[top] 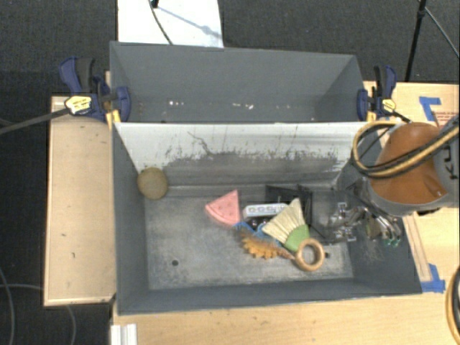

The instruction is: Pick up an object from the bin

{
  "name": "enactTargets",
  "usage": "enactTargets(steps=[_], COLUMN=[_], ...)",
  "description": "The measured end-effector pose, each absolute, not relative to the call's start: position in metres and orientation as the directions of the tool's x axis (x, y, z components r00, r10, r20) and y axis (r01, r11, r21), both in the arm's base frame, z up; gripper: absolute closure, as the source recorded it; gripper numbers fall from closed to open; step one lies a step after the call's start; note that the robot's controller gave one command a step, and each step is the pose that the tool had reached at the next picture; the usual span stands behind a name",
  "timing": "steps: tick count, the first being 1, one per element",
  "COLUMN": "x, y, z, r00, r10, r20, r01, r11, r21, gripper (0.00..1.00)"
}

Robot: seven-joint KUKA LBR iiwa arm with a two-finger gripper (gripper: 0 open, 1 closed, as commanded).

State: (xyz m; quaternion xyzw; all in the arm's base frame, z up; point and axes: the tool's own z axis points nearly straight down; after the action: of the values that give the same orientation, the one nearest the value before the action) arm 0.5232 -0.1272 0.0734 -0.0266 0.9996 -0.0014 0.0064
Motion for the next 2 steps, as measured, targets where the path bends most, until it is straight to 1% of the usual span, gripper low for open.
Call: enactTargets(steps=[1, 2], x=[0.515, 0.512], y=[-0.118, -0.12], z=[0.111, 0.13], r00=[-1.0, -1.0], r10=[-0.006, -0.006], r20=[0.001, -0.006], r01=[-0.006, -0.006], r11=[1.0, 1.0], r21=[0.002, 0.0], gripper=[1.0, 1.0])
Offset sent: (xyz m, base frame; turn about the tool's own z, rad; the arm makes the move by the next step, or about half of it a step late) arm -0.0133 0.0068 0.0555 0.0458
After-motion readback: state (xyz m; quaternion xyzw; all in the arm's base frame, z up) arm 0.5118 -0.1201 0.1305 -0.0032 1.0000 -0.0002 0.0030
